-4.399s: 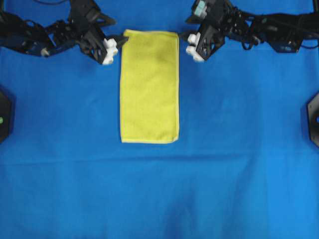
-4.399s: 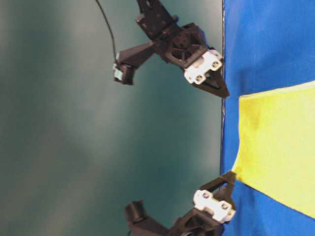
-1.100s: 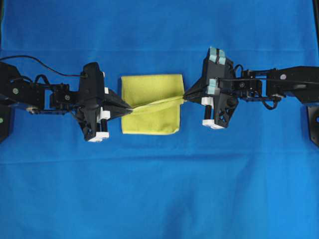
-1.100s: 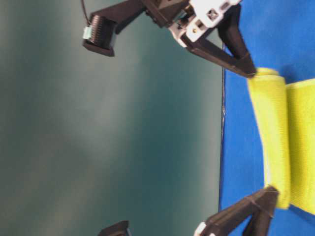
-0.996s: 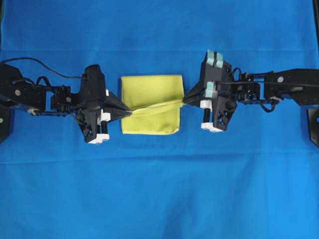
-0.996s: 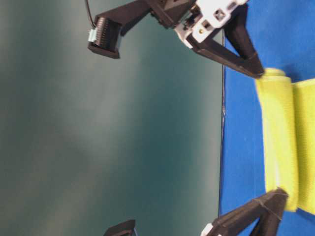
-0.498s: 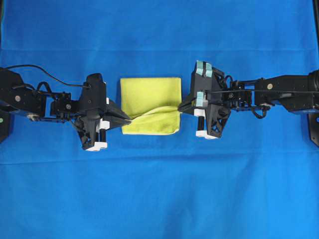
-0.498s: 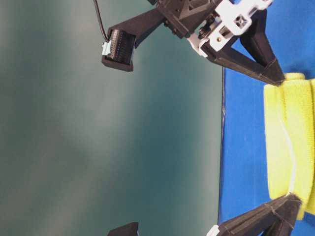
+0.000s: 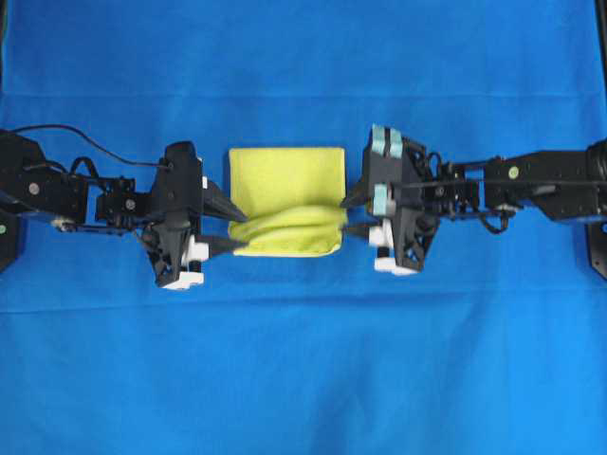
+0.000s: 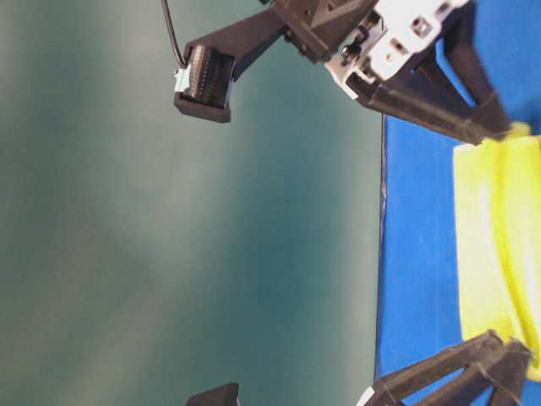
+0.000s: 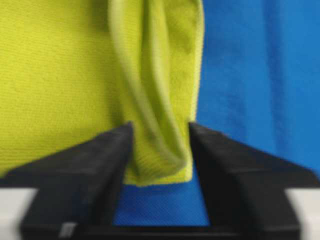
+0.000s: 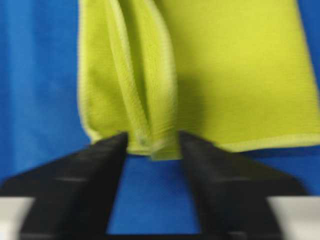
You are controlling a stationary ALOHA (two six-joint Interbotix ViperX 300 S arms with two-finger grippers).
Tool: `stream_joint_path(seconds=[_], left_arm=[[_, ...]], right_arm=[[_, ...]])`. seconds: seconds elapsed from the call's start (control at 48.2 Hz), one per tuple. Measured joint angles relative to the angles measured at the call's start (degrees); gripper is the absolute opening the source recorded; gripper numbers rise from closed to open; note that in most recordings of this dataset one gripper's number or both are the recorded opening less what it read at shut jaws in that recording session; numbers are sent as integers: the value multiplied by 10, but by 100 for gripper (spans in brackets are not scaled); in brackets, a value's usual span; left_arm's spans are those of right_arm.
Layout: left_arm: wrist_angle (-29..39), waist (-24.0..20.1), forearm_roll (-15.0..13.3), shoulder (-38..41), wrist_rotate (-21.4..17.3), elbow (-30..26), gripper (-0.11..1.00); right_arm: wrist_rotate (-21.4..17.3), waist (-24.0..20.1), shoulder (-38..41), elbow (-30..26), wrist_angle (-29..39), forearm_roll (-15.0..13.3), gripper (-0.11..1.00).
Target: Fold a vertical towel.
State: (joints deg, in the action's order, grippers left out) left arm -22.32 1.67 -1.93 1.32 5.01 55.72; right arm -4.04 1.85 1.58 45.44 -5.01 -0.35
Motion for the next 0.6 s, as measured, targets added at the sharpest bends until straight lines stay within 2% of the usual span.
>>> stream_joint_path(seconds=[0.062, 0.125, 0.311, 0.602], left_arm=[[8, 7, 0, -6, 1, 1, 66], [19, 15, 0, -16, 0, 1, 71], [79, 39, 0, -67, 1, 1, 67], [170, 54, 0, -217, 0, -3, 65]], right_arm=[[0, -8, 0, 0, 8, 0, 68], [-1, -15, -4, 0, 18, 0, 63], [-1, -31, -46, -1, 54, 0, 62], [1, -35, -165, -1, 89, -8, 62]])
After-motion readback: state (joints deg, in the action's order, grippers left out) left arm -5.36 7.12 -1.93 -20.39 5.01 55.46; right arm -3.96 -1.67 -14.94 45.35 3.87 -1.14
